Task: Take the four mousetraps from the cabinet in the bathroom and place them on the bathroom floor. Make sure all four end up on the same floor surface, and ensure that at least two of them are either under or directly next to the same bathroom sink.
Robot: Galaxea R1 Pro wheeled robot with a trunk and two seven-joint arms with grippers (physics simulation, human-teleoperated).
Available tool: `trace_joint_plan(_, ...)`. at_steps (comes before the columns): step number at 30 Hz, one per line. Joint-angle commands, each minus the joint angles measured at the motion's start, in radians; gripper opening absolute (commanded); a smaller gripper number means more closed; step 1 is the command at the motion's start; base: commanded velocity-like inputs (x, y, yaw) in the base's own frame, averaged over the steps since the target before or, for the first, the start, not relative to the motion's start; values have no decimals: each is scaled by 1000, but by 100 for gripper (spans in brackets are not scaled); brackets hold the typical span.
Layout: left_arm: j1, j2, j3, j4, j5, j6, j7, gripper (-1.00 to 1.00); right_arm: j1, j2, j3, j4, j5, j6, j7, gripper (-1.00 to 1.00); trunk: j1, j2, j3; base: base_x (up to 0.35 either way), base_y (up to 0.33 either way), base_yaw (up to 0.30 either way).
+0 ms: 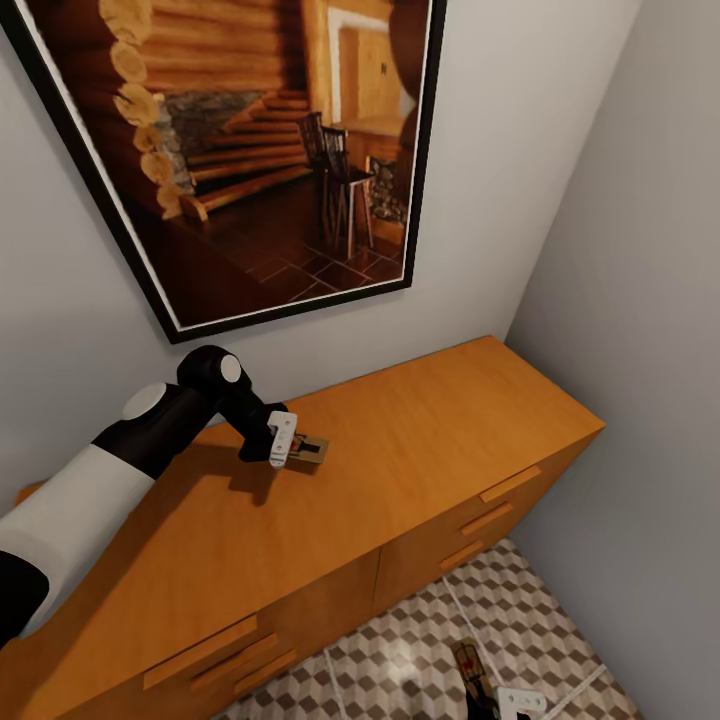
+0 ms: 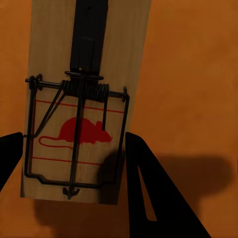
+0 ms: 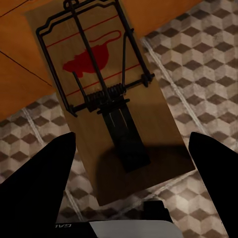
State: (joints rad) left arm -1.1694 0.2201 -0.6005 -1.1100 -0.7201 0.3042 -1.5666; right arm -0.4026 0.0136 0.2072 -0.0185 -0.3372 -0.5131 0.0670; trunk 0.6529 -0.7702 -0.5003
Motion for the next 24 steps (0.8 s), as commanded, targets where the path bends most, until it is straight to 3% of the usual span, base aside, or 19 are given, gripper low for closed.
trace_joint_plan(1, -1, 1, -2, -2, -4, 6, -4, -100, -1, 0, 3, 2, -11, -4, 7, -100, 0, -1, -1, -5, -202, 0)
trace_joint_plan(11, -1, 1, -4, -2, -4, 6, -4, -100, -1, 0, 3, 2, -11, -2, 6, -100, 0, -1, -1, -110, -269, 0)
trace_joint_plan(24, -1, 2, -4, 3, -4, 7, -4, -100, -1, 0, 3, 2, -11, -1, 5, -100, 0, -1, -1, -219, -232, 0)
